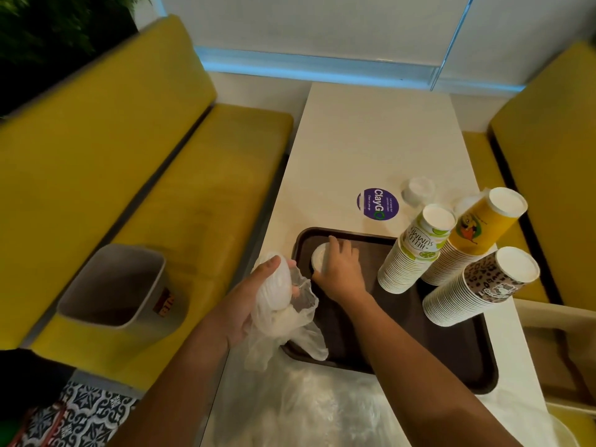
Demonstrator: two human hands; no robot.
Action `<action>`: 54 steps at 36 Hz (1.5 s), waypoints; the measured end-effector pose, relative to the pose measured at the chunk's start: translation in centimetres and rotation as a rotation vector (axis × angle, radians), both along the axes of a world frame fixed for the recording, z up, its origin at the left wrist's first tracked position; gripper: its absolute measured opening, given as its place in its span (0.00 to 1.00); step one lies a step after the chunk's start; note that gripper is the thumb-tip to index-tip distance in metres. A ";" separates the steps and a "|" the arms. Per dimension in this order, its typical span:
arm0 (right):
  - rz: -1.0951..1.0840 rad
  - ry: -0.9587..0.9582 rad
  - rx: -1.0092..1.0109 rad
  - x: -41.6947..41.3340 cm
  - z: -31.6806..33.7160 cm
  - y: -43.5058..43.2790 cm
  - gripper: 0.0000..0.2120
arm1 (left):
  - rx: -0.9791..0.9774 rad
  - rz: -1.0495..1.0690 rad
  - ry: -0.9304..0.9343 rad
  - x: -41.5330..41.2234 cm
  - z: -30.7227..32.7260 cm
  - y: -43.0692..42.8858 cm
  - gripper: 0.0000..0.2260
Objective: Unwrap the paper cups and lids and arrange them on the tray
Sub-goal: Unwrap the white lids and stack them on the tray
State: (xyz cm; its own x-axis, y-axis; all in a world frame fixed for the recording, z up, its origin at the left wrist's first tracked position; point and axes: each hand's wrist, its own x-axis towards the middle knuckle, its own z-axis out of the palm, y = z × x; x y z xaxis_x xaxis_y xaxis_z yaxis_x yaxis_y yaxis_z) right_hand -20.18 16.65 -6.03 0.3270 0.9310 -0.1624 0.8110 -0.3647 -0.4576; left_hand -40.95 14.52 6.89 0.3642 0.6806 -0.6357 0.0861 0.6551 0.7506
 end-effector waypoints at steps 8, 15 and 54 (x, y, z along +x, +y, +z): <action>0.099 -0.130 0.064 -0.2 1.0 0.6 0.32 | 0.038 -0.030 -0.007 -0.5 -0.4 0.4 0.21; 0.197 0.529 0.536 -2.0 10.1 -2.6 0.20 | 0.042 -0.029 -0.009 -1.1 -1.3 0.9 0.50; -0.015 0.032 0.018 0.0 3.7 0.0 0.41 | 0.023 0.196 -0.341 -2.1 -1.5 0.2 0.29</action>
